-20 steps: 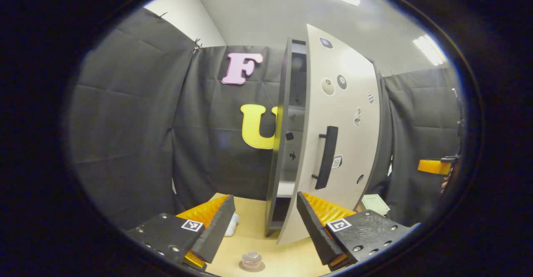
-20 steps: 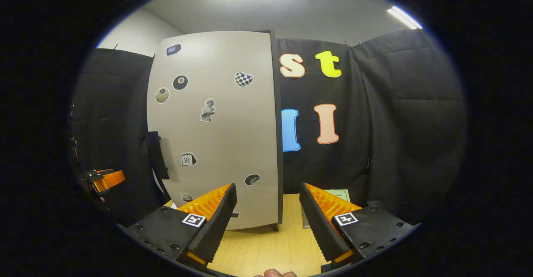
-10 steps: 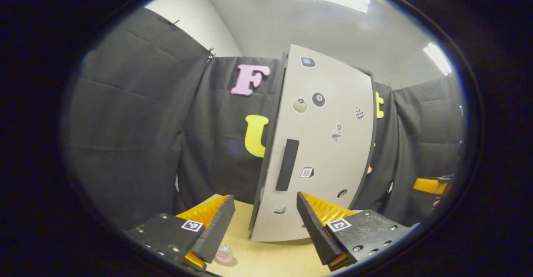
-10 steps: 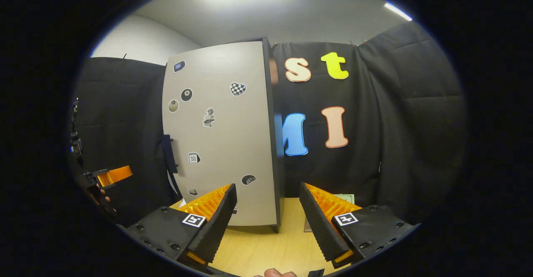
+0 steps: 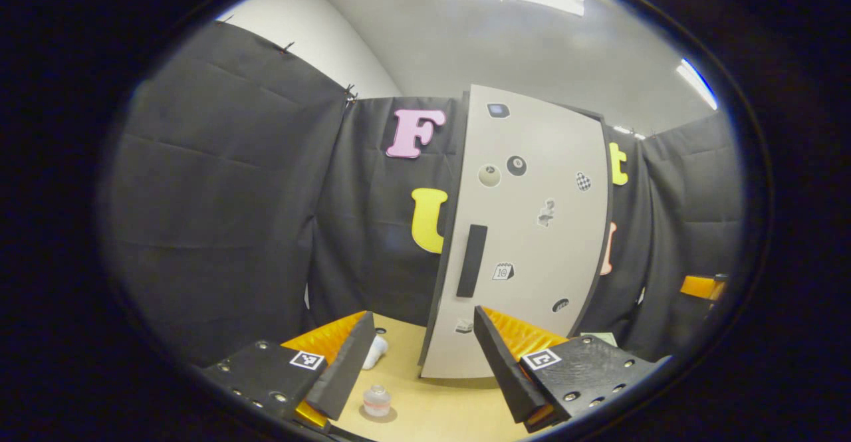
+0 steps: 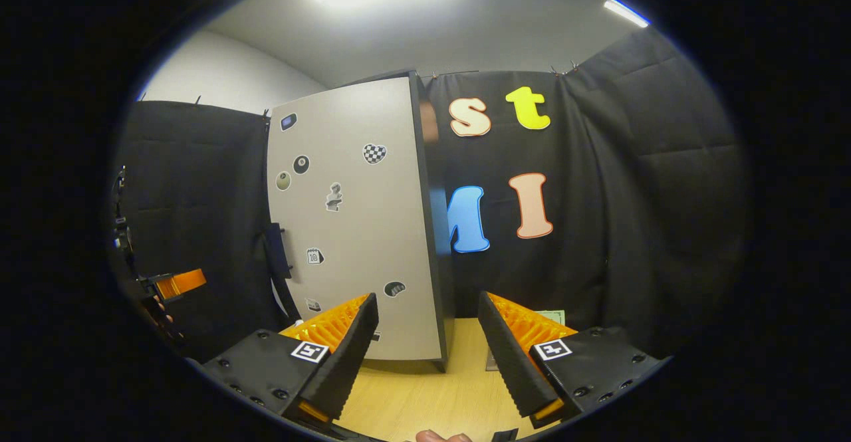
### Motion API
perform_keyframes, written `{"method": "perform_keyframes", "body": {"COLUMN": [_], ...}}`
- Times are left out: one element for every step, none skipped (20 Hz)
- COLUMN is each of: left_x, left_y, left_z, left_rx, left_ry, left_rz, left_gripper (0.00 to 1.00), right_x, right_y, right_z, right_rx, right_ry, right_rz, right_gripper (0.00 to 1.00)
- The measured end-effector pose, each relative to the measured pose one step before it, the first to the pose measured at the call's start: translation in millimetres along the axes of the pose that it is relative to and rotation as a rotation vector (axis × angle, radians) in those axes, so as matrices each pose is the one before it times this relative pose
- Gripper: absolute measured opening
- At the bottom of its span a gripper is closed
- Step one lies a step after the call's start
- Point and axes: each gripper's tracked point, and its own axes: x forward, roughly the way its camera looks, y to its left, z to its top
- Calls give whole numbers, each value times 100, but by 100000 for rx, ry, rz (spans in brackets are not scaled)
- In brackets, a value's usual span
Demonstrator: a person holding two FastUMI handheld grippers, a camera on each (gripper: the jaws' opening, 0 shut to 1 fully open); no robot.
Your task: Open the cabinet door with the right hand, grasp the bottle in the cabinet with the left hand and place it on the coaster, then close the cabinet door with the right hand.
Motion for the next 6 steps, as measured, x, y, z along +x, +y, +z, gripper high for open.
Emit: {"method": "perform_keyframes", "body": {"left_x": [-10, 25, -10, 240, 321, 384], "left_y": [-152, -106, 46, 202, 243, 65], "left_z": [124, 230, 29, 198, 134, -159], "left_rx": [127, 701, 1318, 1613, 1612, 1618], "left_ry": [-371, -509, -509, -639, -601, -78], "left_rz": [-1622, -1806, -1600, -1086, -972, -1461], "left_gripper": [89, 92, 90, 92, 89, 89], "right_x": [54, 262, 297, 365, 326, 278], "right_y": [-60, 166, 228, 102, -95, -62], "right_z": [-33, 19, -49, -106, -112, -454], "right_rx": [-856, -91, 603, 617, 162, -161], "right_ry": [-337, -580, -537, -439, -181, 995], "right_rz": [-891, -614, -689, -1120, -2150, -2089], "right_gripper": [96, 96, 96, 96, 96, 90]}}
